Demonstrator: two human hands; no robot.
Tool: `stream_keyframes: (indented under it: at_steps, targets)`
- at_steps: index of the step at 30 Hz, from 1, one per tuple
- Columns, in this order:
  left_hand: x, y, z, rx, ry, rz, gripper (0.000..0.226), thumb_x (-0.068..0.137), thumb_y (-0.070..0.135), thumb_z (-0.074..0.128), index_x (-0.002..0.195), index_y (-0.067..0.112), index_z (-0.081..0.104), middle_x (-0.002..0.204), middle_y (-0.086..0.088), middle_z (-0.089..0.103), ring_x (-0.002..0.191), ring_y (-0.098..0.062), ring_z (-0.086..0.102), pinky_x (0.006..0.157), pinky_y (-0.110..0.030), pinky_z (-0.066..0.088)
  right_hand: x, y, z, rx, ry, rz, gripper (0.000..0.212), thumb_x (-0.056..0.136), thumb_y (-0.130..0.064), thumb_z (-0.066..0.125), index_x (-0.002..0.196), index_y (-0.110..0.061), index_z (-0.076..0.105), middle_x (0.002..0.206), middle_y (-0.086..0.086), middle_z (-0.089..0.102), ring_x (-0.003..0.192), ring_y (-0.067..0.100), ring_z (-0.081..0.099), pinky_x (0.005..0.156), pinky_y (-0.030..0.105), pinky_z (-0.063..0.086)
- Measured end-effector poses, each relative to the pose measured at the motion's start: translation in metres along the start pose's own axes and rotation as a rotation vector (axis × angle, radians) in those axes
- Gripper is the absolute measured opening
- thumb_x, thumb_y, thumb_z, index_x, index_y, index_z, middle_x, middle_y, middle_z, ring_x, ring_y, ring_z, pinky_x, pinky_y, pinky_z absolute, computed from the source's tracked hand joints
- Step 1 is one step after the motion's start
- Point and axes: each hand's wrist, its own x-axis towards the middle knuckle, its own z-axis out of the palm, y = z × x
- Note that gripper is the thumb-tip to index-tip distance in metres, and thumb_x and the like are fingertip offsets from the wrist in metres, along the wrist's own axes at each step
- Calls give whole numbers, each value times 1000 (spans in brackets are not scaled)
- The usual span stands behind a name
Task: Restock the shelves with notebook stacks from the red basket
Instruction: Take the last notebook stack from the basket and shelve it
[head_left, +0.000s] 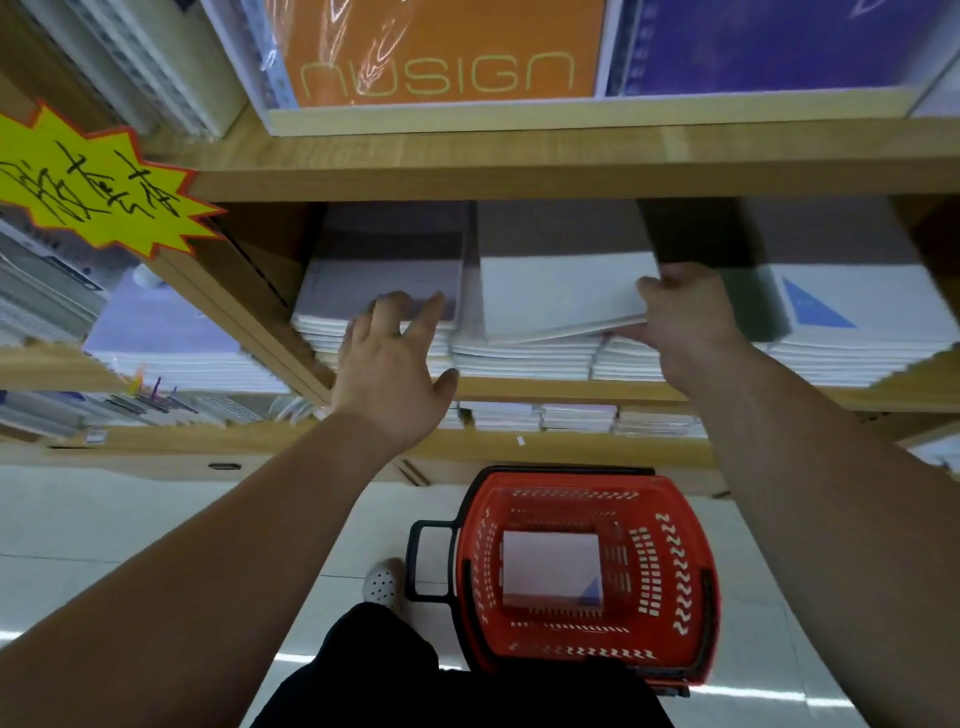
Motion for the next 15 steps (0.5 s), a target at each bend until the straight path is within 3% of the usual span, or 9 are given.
stream_keyframes:
  at_steps: [2, 4, 8, 12, 15]
  targets:
    - [10, 1, 4, 49, -96, -7, 84, 91, 54, 58, 159, 32, 14, 165, -8, 9, 153, -34, 10, 124, -53, 12, 1, 5, -11, -114, 19, -17, 24, 100, -3, 51, 89, -21, 61, 101, 4, 66, 91, 25, 66, 79, 45, 63]
    - [18, -3, 9, 86, -159, -31, 88, 91, 58, 56, 160, 34, 6, 168, -6, -4, 154, -33, -3, 124, -55, 5, 4, 11, -10, -222, 27, -40, 20, 99, -5, 51, 100, -20, 64, 106, 6, 68, 94, 27, 68, 83, 49, 62]
    - [28, -21, 9, 121, -171, -70, 94, 89, 57, 60, 160, 33, 2, 168, -7, -5, 154, -37, -5, 123, -58, 7, 10, 10, 22, -333, -51, -89, 10, 99, -11, 54, 104, -13, 63, 107, 11, 69, 92, 27, 70, 80, 49, 63]
    - [44, -41, 0, 175, -189, -54, 98, 87, 58, 63, 160, 33, 0, 168, -9, -9, 154, -36, -3, 122, -58, 9, 17, 6, 42, -825, -32, -156, 26, 101, -18, 52, 117, -2, 65, 119, 16, 67, 110, 36, 63, 93, 38, 53]
    - [60, -49, 0, 171, -246, -28, 100, 89, 61, 61, 159, 34, -5, 168, -9, -12, 154, -34, -6, 122, -57, 7, 18, 13, 39, -1139, 20, -230, 45, 105, -35, 46, 131, -1, 59, 132, 21, 59, 121, 39, 53, 98, 40, 44]
